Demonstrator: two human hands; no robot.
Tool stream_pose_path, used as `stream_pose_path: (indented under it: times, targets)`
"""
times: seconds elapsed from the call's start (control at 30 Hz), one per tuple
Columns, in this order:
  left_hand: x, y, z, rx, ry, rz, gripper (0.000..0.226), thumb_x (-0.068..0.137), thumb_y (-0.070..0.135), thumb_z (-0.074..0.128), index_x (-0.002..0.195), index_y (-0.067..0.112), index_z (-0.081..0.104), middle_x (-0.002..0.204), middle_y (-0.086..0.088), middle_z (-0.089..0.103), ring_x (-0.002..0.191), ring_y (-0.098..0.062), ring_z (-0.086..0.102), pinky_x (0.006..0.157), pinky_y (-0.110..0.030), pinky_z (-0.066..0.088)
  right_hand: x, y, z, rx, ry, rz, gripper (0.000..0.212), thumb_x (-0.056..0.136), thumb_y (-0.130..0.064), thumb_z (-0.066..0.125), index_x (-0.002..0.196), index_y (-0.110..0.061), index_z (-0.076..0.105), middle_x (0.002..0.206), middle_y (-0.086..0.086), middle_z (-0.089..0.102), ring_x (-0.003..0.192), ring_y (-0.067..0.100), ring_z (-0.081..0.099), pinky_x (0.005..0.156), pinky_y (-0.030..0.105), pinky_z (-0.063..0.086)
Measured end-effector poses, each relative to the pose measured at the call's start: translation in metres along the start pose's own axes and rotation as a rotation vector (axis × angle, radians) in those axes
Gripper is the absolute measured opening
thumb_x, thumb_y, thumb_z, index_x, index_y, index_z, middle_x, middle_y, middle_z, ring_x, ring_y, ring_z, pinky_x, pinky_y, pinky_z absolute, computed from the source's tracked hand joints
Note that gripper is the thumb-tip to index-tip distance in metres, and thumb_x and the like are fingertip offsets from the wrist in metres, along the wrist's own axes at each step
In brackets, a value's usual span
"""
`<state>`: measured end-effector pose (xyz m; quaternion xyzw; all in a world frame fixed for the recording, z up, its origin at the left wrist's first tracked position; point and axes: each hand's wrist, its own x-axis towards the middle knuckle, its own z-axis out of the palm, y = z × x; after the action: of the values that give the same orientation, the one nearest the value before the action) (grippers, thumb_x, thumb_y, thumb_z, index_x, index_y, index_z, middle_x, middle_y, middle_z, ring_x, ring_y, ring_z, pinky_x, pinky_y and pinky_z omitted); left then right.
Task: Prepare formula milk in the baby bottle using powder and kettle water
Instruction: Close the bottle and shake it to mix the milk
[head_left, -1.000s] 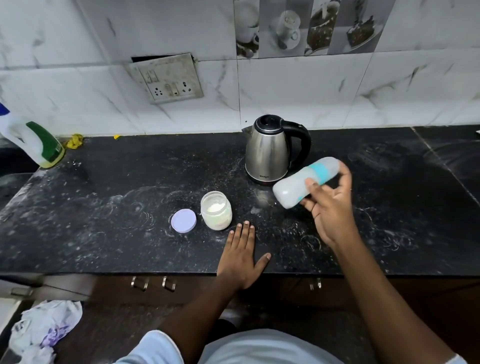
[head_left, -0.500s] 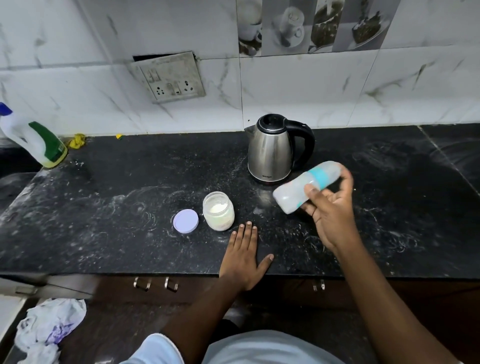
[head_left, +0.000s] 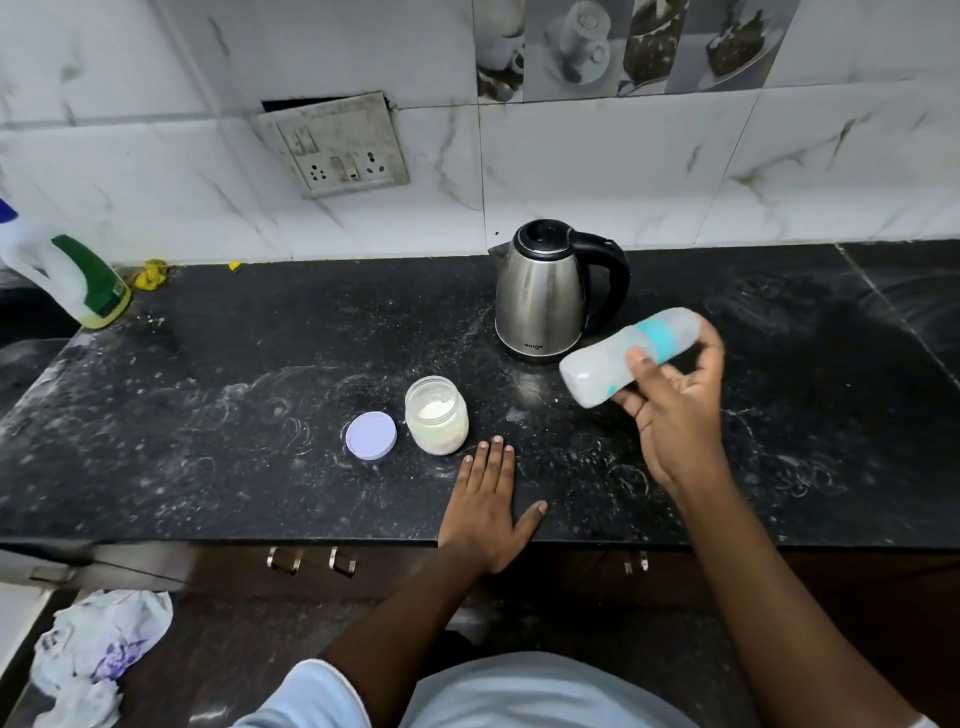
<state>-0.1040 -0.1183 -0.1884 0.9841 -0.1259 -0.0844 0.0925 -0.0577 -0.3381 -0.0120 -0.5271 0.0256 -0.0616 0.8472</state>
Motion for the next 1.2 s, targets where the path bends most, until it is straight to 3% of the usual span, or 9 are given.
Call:
stream_pose_path:
  times: [0.1,0.27,0.37,0.5,0.63,0.77,0.9,1.03,1.2]
  targets:
    - [0.0,-0.001,-0.001,0.006,-0.01,-0.006,0.099,0.101,0.079,0.007,0.172,0.012,-0.008,0.18,-0.008,-0.018,0.166,-0.023,-0.021,0.134,-0.043,-0.014,-0.005,0.002,0.001,-0.163,-0.234,0.095,0.077,0.082,-0.009,0.084,0.142,-0.043,0.05,0.116,0.017,0.077,0.105,0.029,0.076,0.081,0.046,0.065]
    - [0.0,0.0,-0.002,-0.002,-0.021,-0.011,0.099,0.101,0.08,0.007,0.172,0.012,-0.009,0.18,-0.008,-0.018,0.166,-0.023,-0.022,0.133,-0.041,-0.016,-0.001,0.0,0.004,-0.019,-0.04,0.024,0.076,0.088,-0.009,0.078,0.149,-0.032,0.04,0.118,0.012,0.076,0.109,0.027,0.074,0.077,0.041,0.063]
    - [0.0,-0.001,-0.002,0.0,-0.019,-0.013,0.099,0.101,0.08,0.007,0.172,0.012,-0.009,0.18,-0.008,-0.018,0.166,-0.023,-0.022,0.132,-0.041,-0.018,-0.008,0.003,0.005,-0.198,-0.3,0.1,0.08,0.082,-0.007,0.085,0.144,-0.041,0.048,0.115,0.018,0.077,0.103,0.028,0.077,0.077,0.039,0.064]
    - [0.0,-0.001,0.0,0.006,-0.011,-0.009,0.099,0.101,0.08,0.007,0.171,0.013,-0.01,0.18,-0.007,-0.019,0.166,-0.023,-0.022,0.133,-0.04,-0.017,-0.003,0.0,0.005,-0.048,-0.064,0.024,0.074,0.085,-0.011,0.083,0.143,-0.036,0.045,0.12,0.013,0.076,0.111,0.03,0.074,0.082,0.048,0.064]
    - [0.0,-0.001,0.0,0.006,-0.016,-0.015,0.099,0.101,0.079,0.008,0.172,0.012,-0.009,0.18,-0.008,-0.018,0.166,-0.023,-0.021,0.133,-0.041,-0.017,-0.006,0.001,0.006,-0.195,-0.27,0.086,0.081,0.079,-0.011,0.088,0.144,-0.038,0.049,0.116,0.021,0.076,0.103,0.03,0.076,0.079,0.039,0.063]
    - [0.0,0.0,0.0,-0.007,-0.014,-0.016,0.099,0.1,0.079,0.008,0.172,0.013,-0.01,0.18,-0.007,-0.019,0.166,-0.022,-0.022,0.135,-0.042,-0.014,0.002,0.0,0.002,-0.088,-0.056,0.01,0.075,0.089,-0.006,0.079,0.148,-0.032,0.041,0.117,0.012,0.077,0.108,0.031,0.074,0.078,0.042,0.064]
    - [-0.001,-0.001,-0.001,-0.005,-0.008,-0.015,0.099,0.1,0.079,0.008,0.172,0.013,-0.009,0.18,-0.007,-0.019,0.166,-0.022,-0.022,0.134,-0.041,-0.015,-0.004,0.002,0.004,-0.224,-0.313,0.11,0.08,0.08,-0.006,0.086,0.143,-0.039,0.049,0.115,0.021,0.076,0.104,0.033,0.075,0.081,0.044,0.064]
    - [0.0,0.001,-0.001,-0.004,-0.012,-0.012,0.099,0.101,0.079,0.008,0.172,0.013,-0.01,0.18,-0.007,-0.02,0.166,-0.023,-0.022,0.133,-0.041,-0.016,0.001,-0.001,0.004,-0.071,-0.084,0.037,0.073,0.085,-0.006,0.082,0.14,-0.039,0.047,0.122,0.014,0.075,0.114,0.035,0.072,0.084,0.051,0.063]
    - [0.001,-0.001,0.0,-0.001,-0.011,-0.016,0.099,0.101,0.08,0.007,0.172,0.013,-0.01,0.179,-0.006,-0.021,0.165,-0.022,-0.024,0.131,-0.04,-0.019,-0.005,0.0,0.006,-0.165,-0.256,0.093,0.081,0.079,-0.012,0.087,0.144,-0.039,0.047,0.119,0.02,0.075,0.11,0.038,0.073,0.085,0.051,0.063]
